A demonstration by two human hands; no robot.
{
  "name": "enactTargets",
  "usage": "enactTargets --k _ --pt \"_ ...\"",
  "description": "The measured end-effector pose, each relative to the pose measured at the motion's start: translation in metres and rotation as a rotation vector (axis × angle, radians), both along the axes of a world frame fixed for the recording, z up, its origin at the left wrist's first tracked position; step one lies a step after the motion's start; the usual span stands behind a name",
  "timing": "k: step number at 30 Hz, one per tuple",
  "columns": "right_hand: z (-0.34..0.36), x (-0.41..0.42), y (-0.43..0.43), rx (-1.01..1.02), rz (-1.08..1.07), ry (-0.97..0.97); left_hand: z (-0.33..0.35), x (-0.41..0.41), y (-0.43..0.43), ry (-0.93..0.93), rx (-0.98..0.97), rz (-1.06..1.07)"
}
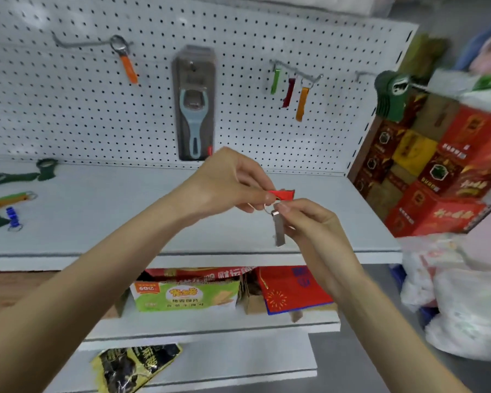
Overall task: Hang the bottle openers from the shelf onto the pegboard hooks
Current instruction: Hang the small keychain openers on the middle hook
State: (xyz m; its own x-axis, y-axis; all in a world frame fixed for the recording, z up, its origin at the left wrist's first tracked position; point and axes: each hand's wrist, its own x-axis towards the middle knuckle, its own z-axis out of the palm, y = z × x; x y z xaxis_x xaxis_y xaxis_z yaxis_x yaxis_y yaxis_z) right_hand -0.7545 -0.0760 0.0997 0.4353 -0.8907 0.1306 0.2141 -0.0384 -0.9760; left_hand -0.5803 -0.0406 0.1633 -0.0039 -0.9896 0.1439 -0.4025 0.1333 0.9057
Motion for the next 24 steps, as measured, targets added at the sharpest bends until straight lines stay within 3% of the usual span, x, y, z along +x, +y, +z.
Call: enactTargets --k 8,24 --pt "0.046 -0.030 -0.022 0.058 0.126 -0.080 0.045 -0.038 -0.004 -0.008 -0.059 0.090" --pt "0.093 -0.008 -0.077 -0.047 -0.018 -0.007 0.095 -0.015 -0.062 -0.082 -0.054 0.081"
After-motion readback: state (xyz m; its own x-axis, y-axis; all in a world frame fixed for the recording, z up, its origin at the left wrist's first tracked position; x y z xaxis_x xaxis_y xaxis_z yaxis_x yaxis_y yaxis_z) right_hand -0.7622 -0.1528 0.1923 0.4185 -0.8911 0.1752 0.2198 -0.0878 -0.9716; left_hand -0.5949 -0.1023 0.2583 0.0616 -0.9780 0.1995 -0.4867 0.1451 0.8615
